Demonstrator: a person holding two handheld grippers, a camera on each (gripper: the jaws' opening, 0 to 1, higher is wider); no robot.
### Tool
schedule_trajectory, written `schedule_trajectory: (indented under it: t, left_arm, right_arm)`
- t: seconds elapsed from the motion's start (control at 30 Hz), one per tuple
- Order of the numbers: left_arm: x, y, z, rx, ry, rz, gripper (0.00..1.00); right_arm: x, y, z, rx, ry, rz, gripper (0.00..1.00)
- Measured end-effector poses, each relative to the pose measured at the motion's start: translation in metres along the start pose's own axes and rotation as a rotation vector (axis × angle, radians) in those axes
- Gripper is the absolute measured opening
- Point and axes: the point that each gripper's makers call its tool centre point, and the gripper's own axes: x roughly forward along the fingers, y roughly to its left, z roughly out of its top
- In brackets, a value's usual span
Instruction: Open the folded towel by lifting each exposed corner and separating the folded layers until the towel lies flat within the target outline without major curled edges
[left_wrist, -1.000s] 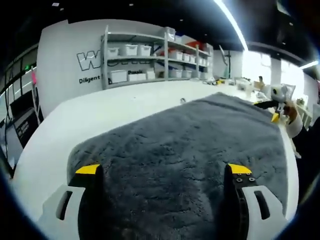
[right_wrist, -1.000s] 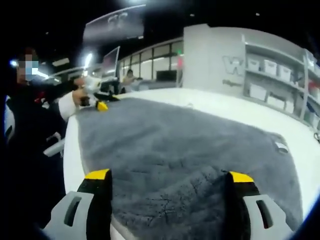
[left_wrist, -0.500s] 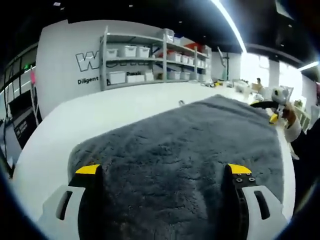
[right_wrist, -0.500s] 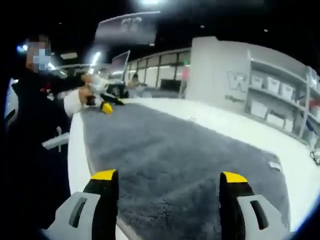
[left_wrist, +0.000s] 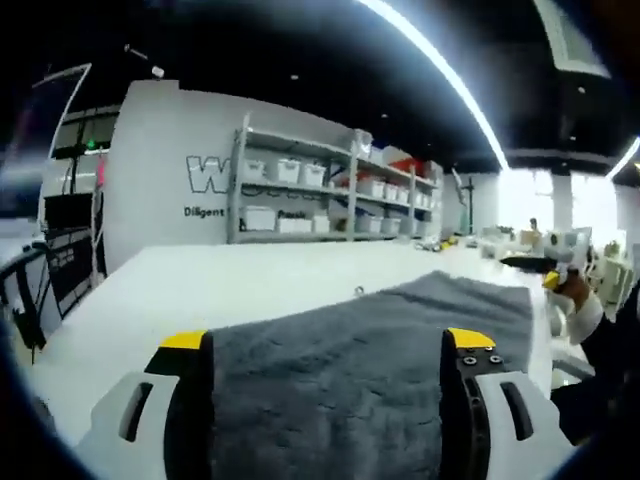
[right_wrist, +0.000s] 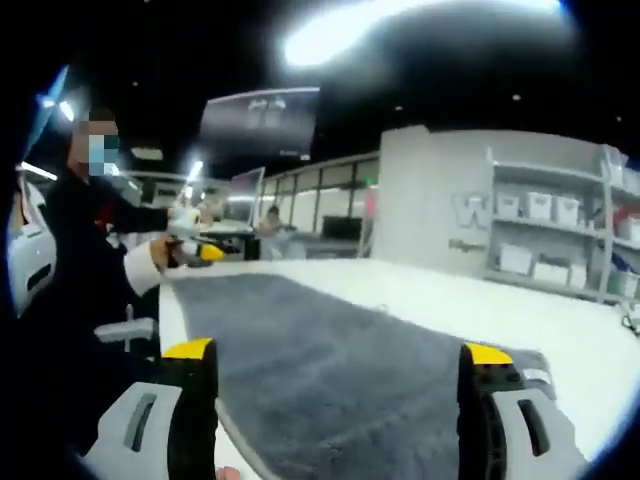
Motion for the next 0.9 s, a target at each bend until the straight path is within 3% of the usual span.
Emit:
schedule_trajectory:
  t: [0.23, 0.3, 0.4, 0.53, 0.6, 0.67, 0.8, 0.9]
  left_arm:
    - [-0.033, -0.034, 0.013, 0.029, -0.015, -0.034, 0.90]
    - [-0.039, -0.040, 0.018, 0.035, -0.026, -0.041, 0.95]
    - [-0.049, -0.049, 0.025, 0.036, -0.037, -0.055, 1.00]
    - [-0.064, -0.056, 0.023, 0.015, 0.004, -0.046, 1.00]
    - [-0.069, -0.055, 0.019, 0.008, 0.033, -0.028, 1.00]
    - [-0.072, -0.050, 0.009, 0.013, 0.103, 0.013, 1.00]
    - [-0.073, -0.053, 0.009, 0.033, 0.118, 0.027, 1.00]
    - [-0.077, -0.061, 0.015, 0.013, 0.110, 0.016, 1.00]
  right_arm:
    - [-0.011, -0.008, 0.003, -0.026, 0.083, -0.023, 1.00]
    - [-0.014, -0.012, 0.007, -0.023, 0.100, -0.046, 1.00]
    - [-0.018, -0.010, 0.002, 0.036, 0.198, -0.057, 1.00]
    - [-0.021, -0.010, 0.008, 0.027, 0.223, -0.088, 1.00]
    - [-0.029, -0.006, -0.002, 0.057, 0.298, -0.084, 1.00]
    - [-0.034, -0.004, 0.002, 0.049, 0.300, -0.091, 1.00]
    - [-0.042, -0.003, 0.009, 0.043, 0.305, -0.092, 1.00]
    - [-0.044, -0.003, 0.025, 0.054, 0.255, -0.095, 1.00]
